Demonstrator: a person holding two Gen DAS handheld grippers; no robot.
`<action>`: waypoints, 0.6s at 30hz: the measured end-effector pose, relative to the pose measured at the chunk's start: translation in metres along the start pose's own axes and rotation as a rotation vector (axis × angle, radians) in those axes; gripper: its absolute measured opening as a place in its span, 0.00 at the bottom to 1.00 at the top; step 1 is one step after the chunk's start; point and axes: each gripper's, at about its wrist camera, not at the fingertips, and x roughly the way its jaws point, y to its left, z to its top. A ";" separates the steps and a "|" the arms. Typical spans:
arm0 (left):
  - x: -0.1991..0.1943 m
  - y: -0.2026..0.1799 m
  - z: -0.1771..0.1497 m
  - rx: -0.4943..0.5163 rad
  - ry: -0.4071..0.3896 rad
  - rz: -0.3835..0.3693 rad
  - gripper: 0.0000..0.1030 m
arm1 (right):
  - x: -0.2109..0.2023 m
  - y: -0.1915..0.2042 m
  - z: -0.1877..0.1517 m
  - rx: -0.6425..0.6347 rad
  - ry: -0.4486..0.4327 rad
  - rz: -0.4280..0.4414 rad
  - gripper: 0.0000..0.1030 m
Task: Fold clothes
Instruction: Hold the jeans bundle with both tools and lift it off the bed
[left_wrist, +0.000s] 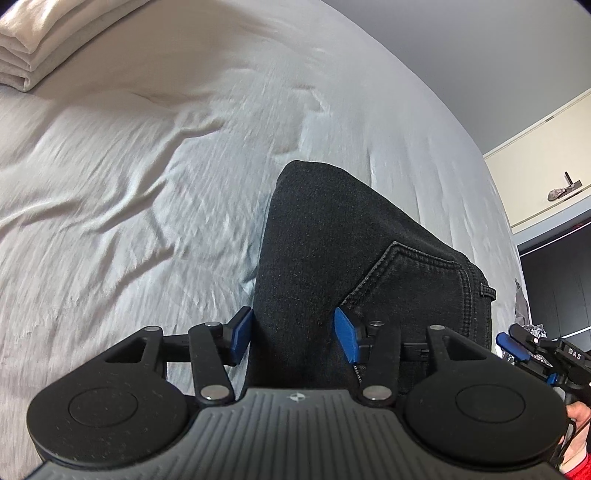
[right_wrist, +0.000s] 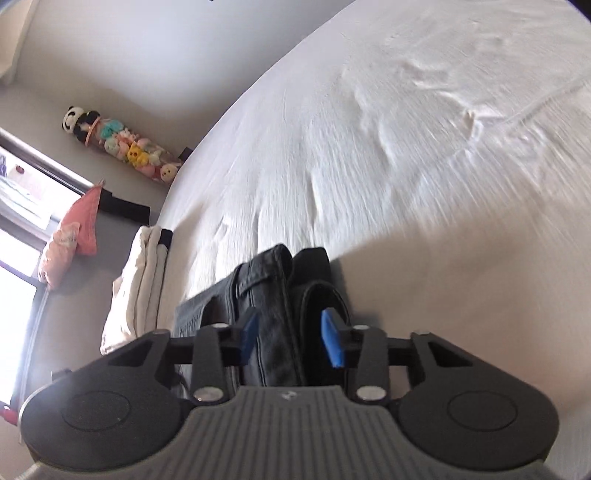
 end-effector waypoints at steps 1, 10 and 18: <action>0.000 0.001 0.000 -0.004 0.001 -0.003 0.54 | 0.002 -0.002 0.004 0.013 -0.007 0.003 0.24; 0.004 0.003 -0.001 -0.007 0.010 0.002 0.56 | 0.029 -0.024 0.019 0.160 -0.007 0.117 0.07; 0.008 0.003 -0.002 -0.003 0.022 -0.006 0.59 | 0.047 -0.019 0.030 0.064 -0.057 0.069 0.05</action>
